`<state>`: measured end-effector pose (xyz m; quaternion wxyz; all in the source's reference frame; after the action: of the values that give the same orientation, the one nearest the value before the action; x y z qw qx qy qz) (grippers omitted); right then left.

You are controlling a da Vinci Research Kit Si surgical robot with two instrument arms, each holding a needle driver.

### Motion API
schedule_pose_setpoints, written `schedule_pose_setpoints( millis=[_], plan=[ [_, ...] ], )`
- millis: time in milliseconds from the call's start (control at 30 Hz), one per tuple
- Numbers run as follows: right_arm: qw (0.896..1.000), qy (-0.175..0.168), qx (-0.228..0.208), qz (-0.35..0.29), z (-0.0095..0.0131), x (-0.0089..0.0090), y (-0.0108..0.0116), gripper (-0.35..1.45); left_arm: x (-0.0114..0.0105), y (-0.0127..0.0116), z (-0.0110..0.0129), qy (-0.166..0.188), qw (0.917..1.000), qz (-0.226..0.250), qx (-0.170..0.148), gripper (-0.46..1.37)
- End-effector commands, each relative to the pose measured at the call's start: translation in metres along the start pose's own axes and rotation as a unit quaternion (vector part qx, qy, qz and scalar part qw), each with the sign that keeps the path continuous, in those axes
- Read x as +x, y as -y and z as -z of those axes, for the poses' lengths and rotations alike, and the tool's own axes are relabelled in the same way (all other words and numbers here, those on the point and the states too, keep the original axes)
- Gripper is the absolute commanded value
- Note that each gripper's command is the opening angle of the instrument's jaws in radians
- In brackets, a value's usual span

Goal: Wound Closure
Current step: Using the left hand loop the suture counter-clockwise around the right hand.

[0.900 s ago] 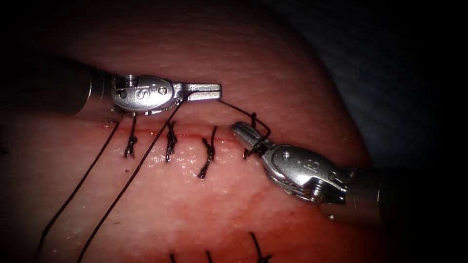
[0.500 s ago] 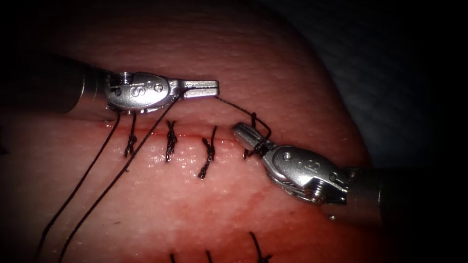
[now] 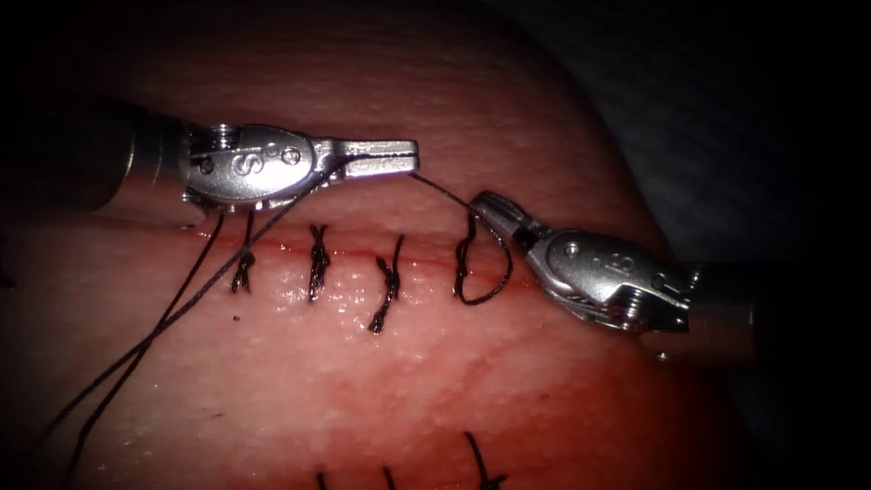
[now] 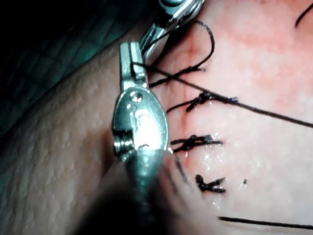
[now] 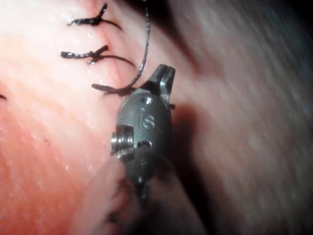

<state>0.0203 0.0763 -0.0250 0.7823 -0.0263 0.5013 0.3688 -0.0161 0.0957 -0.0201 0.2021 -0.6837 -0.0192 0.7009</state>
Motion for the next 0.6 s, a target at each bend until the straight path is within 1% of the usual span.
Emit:
schedule_pose_setpoints(
  millis=[33, 133, 167, 233, 267, 333, 433, 467, 500, 533, 600],
  plan=[
    [1.0, -0.008, 0.019, 0.001, -0.0004, 0.0, -0.0004, -0.35, 0.0002, 0.0, -0.0006, -0.01, 0.9998, 0.003, -0.015, -0.35],
    [0.999, -0.016, 0.047, 0.006, -0.0009, 0.0, -0.0007, -0.35, 0.0007, 0.0001, -0.0013, -0.021, 0.9995, 0.004, -0.025, -0.35],
    [0.998, -0.023, 0.064, 0.007, -0.0011, -0.0001, -0.0009, -0.35, 0.0009, 0.0003, -0.0016, -0.026, 0.9992, 0.005, -0.031, -0.35],
    [0.997, -0.028, 0.076, 0.008, -0.0012, -0.0002, -0.0009, -0.35, 0.001, 0.0005, -0.0018, -0.029, 0.9989, 0.01, -0.034, -0.35],
    [0.994, -0.038, 0.099, 0.01, -0.0013, -0.0002, -0.0007, -0.35, 0.001, 0.001, -0.0019, -0.032, 0.9987, 0.011, -0.037, -0.35],
    [0.992, -0.046, 0.119, 0.011, -0.0014, -0.0003, -0.0005, -0.35, 0.0008, 0.0014, -0.002, -0.033, 0.9987, 0.012, -0.038, -0.35],
    [0.986, -0.062, 0.156, 0.014, -0.0018, -0.0005, 0.0006, -0.35, 0.0001, 0.0027, -0.0024, -0.036, 0.9983, 0.018, -0.042, -0.35],
    [0.985, -0.063, 0.158, 0.014, -0.0018, -0.0005, 0.0007, -0.35, 0.0, 0.0028, -0.0024, -0.036, 0.9983, 0.018, -0.042, -0.35],
    [0.982, -0.072, 0.174, 0.015, -0.002, -0.0005, 0.0013, -0.35, -0.0007, 0.0035, -0.0026, -0.038, 0.9981, 0.02, -0.044, -0.35],
    [0.981, -0.077, 0.178, 0.015, -0.0021, -0.0005, 0.0015, -0.35, -0.0009, 0.0037, -0.0027, -0.038, 0.998, 0.023, -0.045, -0.35],
    [0.978, -0.098, 0.186, 0.015, -0.0022, -0.0005, 0.002, -0.35, -0.0017, 0.0041, -0.0029, -0.04, 0.9979, 0.023, -0.045, -0.35]
  ],
)
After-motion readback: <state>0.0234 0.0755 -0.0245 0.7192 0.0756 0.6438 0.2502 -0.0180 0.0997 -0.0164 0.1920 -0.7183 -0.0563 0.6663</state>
